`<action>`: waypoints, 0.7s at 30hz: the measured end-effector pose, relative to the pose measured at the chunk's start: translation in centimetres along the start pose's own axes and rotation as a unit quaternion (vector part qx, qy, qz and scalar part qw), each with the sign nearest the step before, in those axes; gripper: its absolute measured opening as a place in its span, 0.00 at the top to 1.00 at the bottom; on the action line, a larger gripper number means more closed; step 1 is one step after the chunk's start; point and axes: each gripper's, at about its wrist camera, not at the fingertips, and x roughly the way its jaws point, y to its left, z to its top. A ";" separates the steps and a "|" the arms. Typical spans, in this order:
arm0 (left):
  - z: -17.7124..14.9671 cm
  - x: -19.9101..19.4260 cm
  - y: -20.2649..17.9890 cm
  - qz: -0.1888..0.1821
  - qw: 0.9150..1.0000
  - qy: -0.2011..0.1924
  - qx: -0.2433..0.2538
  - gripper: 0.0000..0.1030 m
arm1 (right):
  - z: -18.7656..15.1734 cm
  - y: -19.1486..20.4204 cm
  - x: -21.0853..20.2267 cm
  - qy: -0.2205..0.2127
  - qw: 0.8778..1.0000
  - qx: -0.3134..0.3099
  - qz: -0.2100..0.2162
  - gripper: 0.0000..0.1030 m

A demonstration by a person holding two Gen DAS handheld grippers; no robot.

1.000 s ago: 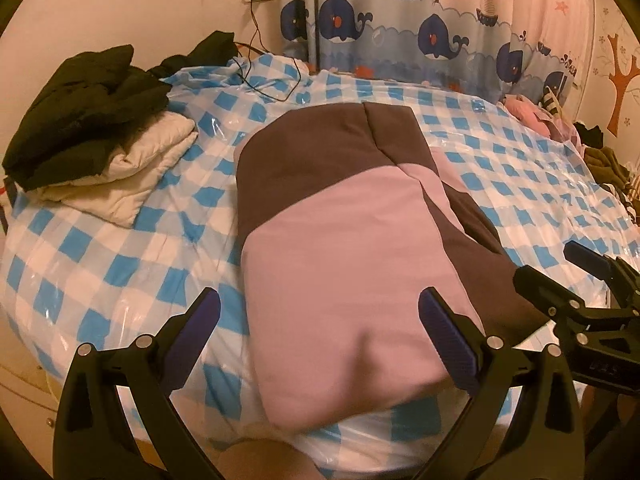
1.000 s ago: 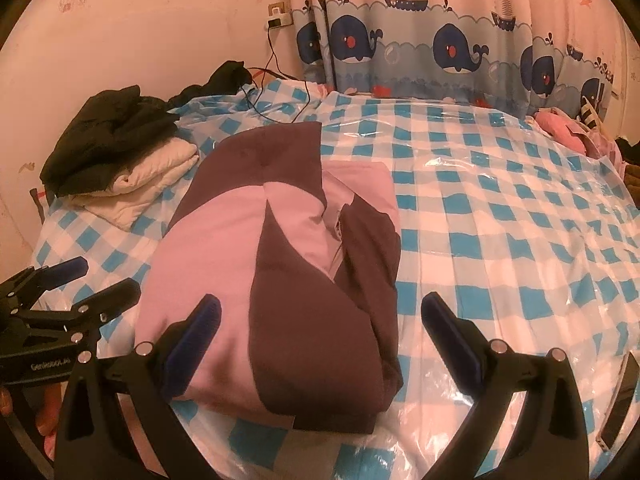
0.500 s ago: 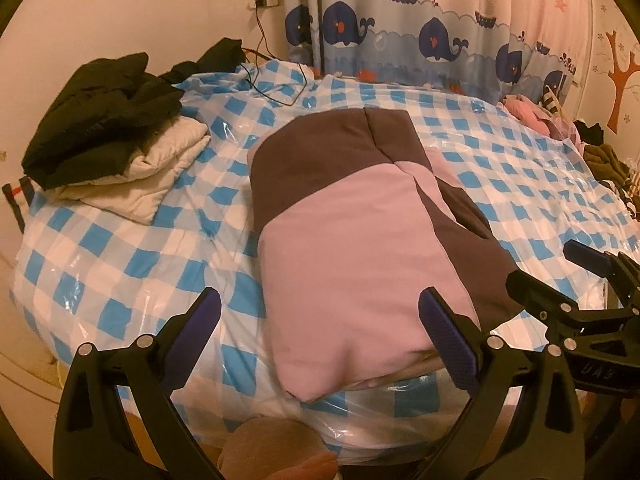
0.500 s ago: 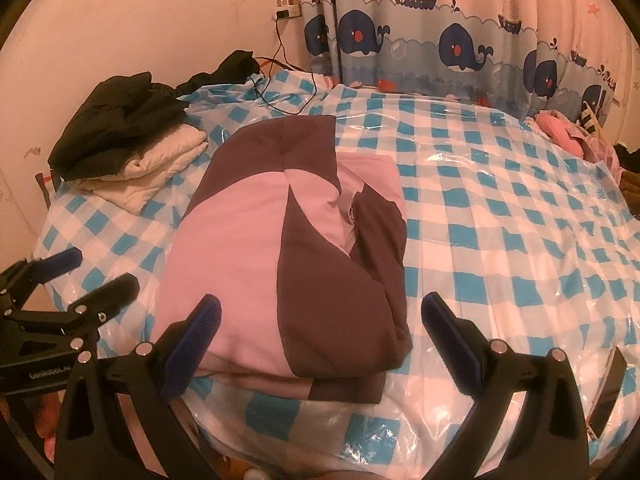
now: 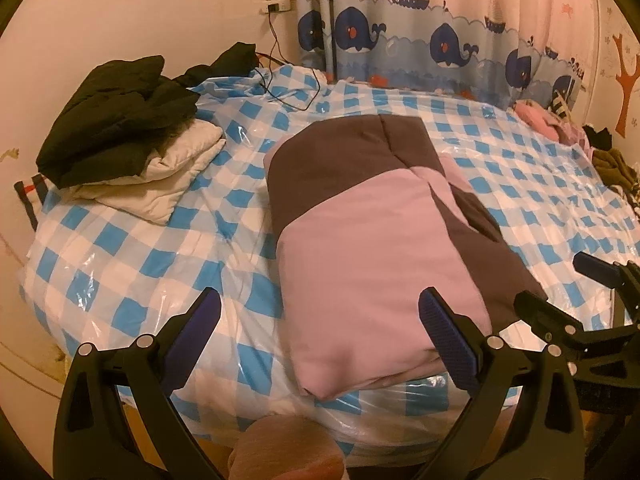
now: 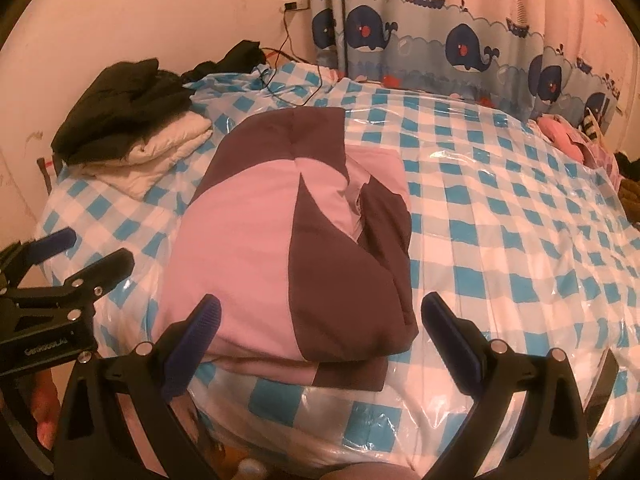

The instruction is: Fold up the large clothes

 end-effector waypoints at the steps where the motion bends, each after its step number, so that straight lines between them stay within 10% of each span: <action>1: 0.0 0.1 -0.1 0.001 1.000 0.005 0.002 0.08 | 0.0 0.1 0.0 0.002 1.000 -0.002 0.000 0.07; 21: -0.1 -0.2 -0.8 -0.020 1.000 0.017 0.000 0.08 | -0.3 -1.3 -0.4 0.014 1.000 0.003 -0.008 0.07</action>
